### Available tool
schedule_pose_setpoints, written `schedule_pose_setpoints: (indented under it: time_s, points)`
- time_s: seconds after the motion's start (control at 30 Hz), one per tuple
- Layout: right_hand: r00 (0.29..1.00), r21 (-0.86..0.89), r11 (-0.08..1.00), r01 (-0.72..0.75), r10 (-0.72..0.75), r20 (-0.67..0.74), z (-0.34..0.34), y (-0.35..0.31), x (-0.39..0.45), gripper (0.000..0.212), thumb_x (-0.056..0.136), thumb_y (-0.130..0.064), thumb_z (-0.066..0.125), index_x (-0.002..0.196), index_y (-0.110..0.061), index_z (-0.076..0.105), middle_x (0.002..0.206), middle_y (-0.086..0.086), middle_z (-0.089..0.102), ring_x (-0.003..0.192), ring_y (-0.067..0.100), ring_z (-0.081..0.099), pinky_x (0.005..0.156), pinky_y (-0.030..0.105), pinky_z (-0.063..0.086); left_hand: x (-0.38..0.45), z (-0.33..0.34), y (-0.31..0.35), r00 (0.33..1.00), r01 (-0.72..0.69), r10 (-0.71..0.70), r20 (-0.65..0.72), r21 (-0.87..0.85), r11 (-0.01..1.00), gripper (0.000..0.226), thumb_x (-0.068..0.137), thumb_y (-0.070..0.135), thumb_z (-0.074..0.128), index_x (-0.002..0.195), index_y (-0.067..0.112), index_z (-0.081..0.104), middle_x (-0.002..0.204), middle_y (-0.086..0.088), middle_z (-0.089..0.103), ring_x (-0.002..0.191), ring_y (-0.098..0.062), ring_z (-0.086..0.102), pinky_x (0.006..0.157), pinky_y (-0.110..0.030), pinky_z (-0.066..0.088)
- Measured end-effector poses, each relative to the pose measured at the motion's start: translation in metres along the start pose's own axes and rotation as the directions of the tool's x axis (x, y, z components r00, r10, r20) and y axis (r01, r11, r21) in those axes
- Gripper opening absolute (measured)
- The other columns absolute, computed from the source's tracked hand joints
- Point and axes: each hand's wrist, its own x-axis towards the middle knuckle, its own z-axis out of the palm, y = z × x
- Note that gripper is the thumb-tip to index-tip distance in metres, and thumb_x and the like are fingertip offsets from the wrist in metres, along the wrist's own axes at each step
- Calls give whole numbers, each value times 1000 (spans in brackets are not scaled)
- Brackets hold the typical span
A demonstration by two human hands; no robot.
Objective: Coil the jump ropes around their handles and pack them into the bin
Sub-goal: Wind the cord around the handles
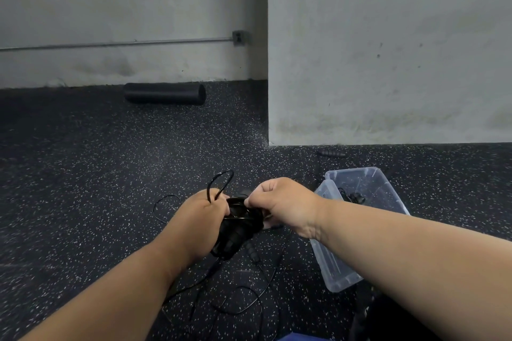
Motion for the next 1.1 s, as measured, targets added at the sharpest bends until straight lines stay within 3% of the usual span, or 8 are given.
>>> schedule_pose_setpoints:
  time_s: [0.17, 0.3, 0.4, 0.57, 0.67, 0.8, 0.93, 1.1]
  points:
    - [999, -54, 999, 5, -7, -39, 0, 0, 0, 23, 91, -9, 71, 71, -14, 59, 58, 0, 64, 54, 12, 63, 57, 30, 55, 3, -1, -6, 998, -59, 60, -30, 39, 998, 12, 98, 25, 48, 95, 23, 60, 105, 0, 71, 91, -15, 64, 83, -52, 55]
    - [1000, -139, 990, 13, -12, 6, 0, -2, 0, 27, 90, -11, 69, 68, -18, 57, 59, -2, 61, 61, 15, 62, 65, 34, 56, 0, 5, -8, 964, -255, 249, -89, -59, 965, 40, 99, 1, 56, 118, 36, 50, 119, 7, 58, 110, -7, 58, 98, -35, 52]
    - [999, -154, 988, 8, 0, 54, 5, 0, -1, 27, 92, -15, 67, 66, -19, 58, 64, 1, 60, 67, 17, 61, 71, 40, 56, -1, 10, -11, 895, -441, 438, -78, -15, 898, 24, 99, 45, 63, 115, 39, 47, 102, 11, 60, 94, -7, 58, 92, -31, 52]
    - [979, 35, 992, -118, 110, 169, 2, 0, -1, 33, 94, -5, 56, 66, -20, 65, 71, 0, 66, 72, 14, 67, 100, 53, 56, 1, 9, -12, 848, -529, 528, -35, -108, 842, 82, 75, 101, 34, 111, 29, 48, 78, 13, 45, 68, -4, 39, 61, -30, 38]
    - [971, 157, 970, -186, 157, 178, -1, -4, -1, 20, 94, -5, 56, 79, -16, 64, 77, 2, 67, 72, 15, 66, 102, 52, 54, -3, 11, -6, 879, -472, 475, -51, -243, 848, 69, 87, 90, 25, 100, 30, 56, 77, 2, 39, 67, -15, 37, 63, -45, 36]
    - [963, 193, 950, -246, 217, 163, 1, -3, -3, 18, 94, -8, 53, 81, -17, 61, 78, 0, 63, 69, 13, 62, 98, 46, 55, -6, 13, 4, 940, -324, 342, -5, -332, 886, 60, 109, 61, 26, 88, 24, 68, 76, -3, 41, 69, -14, 43, 69, -32, 42]
    - [950, 217, 937, -275, 230, 210, -2, -4, -3, 19, 91, -14, 50, 78, -21, 62, 78, -4, 61, 70, 12, 59, 86, 37, 52, -5, 12, -1, 946, -282, 321, 46, -373, 884, 48, 103, 47, 38, 94, 19, 76, 88, -5, 74, 87, -29, 68, 84, -34, 58]
    - [944, 210, 934, -288, 240, 228, -6, -1, 0, 18, 92, -18, 56, 77, -22, 65, 77, -5, 64, 69, 12, 61, 91, 38, 51, -4, 10, -4, 979, -179, 198, 39, -286, 941, 36, 111, 23, 48, 98, 26, 81, 104, -5, 80, 102, -25, 75, 99, -52, 58]
